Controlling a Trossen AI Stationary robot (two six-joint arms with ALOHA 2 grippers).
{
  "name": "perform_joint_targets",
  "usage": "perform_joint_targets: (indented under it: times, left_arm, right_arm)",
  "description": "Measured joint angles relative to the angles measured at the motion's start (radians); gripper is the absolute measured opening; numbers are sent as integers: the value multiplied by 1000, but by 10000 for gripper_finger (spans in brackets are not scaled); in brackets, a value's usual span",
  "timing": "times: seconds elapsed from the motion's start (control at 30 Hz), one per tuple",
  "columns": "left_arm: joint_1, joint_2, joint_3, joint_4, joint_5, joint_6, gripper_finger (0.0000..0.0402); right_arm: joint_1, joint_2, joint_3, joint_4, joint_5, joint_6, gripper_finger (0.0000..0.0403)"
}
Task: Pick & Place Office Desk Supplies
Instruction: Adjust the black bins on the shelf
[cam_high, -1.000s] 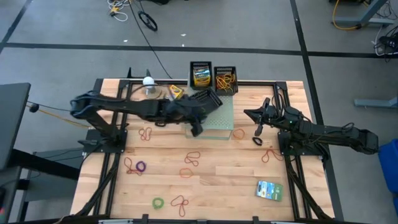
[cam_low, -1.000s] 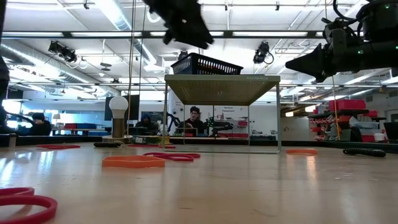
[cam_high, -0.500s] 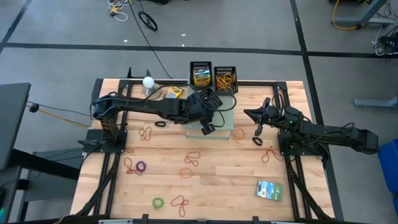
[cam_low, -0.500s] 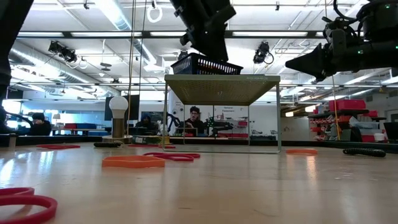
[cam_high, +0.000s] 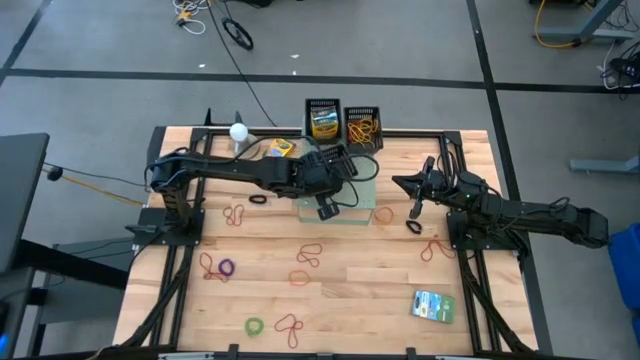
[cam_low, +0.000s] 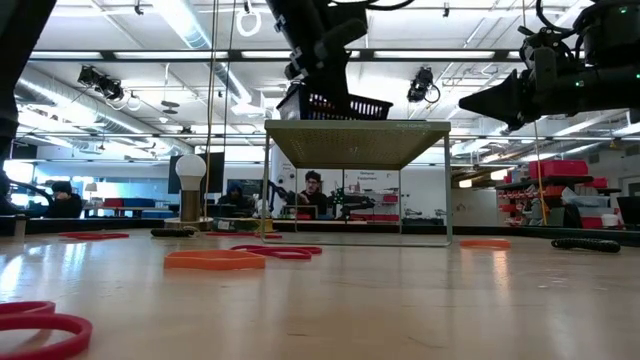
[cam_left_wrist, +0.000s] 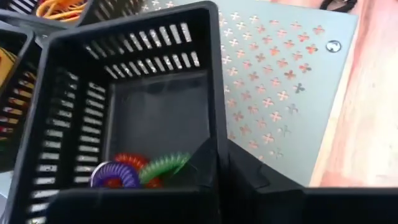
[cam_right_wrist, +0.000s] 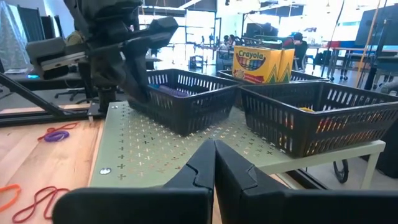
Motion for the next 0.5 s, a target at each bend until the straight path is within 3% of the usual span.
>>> perform_joint_targets:
  times: [0.5]
  left_arm:
    - [-66,-30,0,-17,9,137,12]
  right_arm:
    - [0,0,0,4,0,-7,7]
